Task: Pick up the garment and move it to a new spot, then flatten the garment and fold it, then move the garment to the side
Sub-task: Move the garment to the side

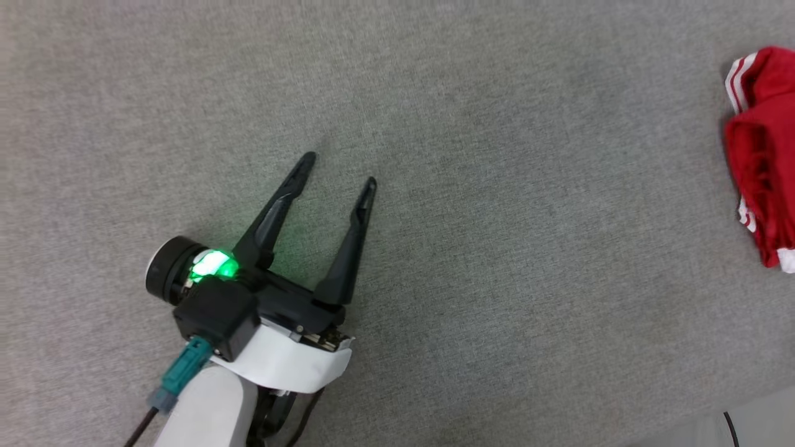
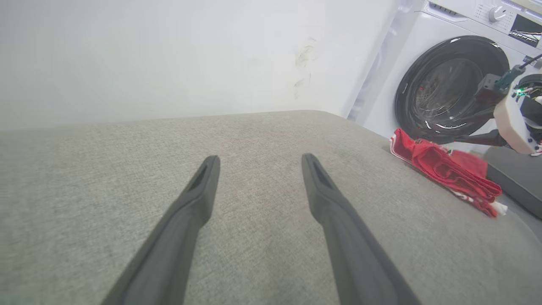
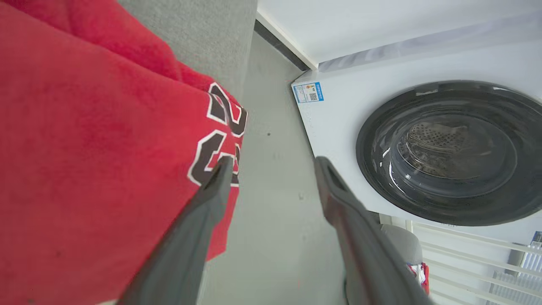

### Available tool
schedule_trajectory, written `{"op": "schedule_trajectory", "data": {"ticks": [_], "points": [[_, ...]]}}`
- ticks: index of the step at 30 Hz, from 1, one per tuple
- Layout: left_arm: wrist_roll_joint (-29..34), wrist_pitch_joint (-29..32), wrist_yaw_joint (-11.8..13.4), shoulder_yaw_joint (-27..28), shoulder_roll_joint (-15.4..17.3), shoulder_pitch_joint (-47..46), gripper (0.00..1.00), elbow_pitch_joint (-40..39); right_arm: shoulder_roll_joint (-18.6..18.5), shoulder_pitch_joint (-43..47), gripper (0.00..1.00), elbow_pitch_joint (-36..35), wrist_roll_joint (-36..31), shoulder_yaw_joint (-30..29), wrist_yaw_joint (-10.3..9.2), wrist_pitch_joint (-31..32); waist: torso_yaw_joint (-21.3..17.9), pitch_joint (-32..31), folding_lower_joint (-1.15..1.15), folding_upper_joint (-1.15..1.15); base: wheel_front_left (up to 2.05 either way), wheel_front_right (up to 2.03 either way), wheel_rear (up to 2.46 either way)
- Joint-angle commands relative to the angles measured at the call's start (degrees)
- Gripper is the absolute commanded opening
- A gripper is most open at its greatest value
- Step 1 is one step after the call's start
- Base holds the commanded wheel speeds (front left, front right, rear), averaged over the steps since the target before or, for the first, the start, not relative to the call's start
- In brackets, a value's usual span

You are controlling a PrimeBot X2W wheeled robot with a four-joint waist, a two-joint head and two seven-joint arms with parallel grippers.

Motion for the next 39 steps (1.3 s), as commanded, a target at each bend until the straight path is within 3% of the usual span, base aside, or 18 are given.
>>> {"op": "schedule_trajectory", "data": {"ticks": [1,9,16,17,22,27,32,39], "points": [[-0.4,-0.1,0.0,1.2,-0.8,0.8,1.00,0.1,0.4,-1.1,1.00,0.2,-0.4,-0.6,-0.10,-0.5,0.5,-2.1,-0.01,0.00,0.00,0.00,0.00],[-2.0,-0.1,-0.1,6.8,-3.7,5.1,1.00,1.1,4.7,-1.3,1.00,-3.4,-1.1,-5.1,-0.10,-5.7,2.5,-11.9,-0.01,0.00,0.00,0.00,0.00],[-2.7,-0.1,-0.1,12.9,-4.2,10.1,1.00,2.8,14.7,5.1,1.00,-10.8,4.4,-13.6,-0.08,-12.6,5.5,-21.0,-0.01,0.00,0.00,0.00,0.00],[-2.7,-0.1,-0.1,12.9,-4.2,10.1,1.00,2.8,14.7,5.1,1.00,-10.8,4.4,-13.6,-0.08,-12.6,5.5,-21.0,-0.01,0.00,0.00,0.00,0.00],[-2.5,-0.1,-0.1,17.3,-4.9,13.5,1.00,3.0,22.3,14.6,1.00,-20.5,7.4,-18.0,-0.08,-14.9,7.7,-25.9,-0.01,0.00,0.00,0.00,0.00],[-3.7,-0.1,-0.1,20.1,-5.4,17.2,1.00,3.4,29.4,24.9,1.00,-29.9,8.7,-19.0,-0.08,-15.9,9.3,-29.5,-0.01,0.00,0.00,0.00,0.00],[-4.4,-0.1,-0.1,21.0,-5.9,19.7,1.00,4.8,36.2,34.2,1.00,-35.0,10.0,-19.3,-0.08,-16.8,10.8,-32.0,-0.01,0.00,0.00,0.00,0.00],[-4.5,-0.1,-0.1,20.1,-6.4,21.7,1.00,7.8,40.7,42.8,1.00,-36.4,10.1,-17.0,-0.08,-18.8,12.1,-33.6,-0.01,0.00,0.00,0.00,0.00]]}}
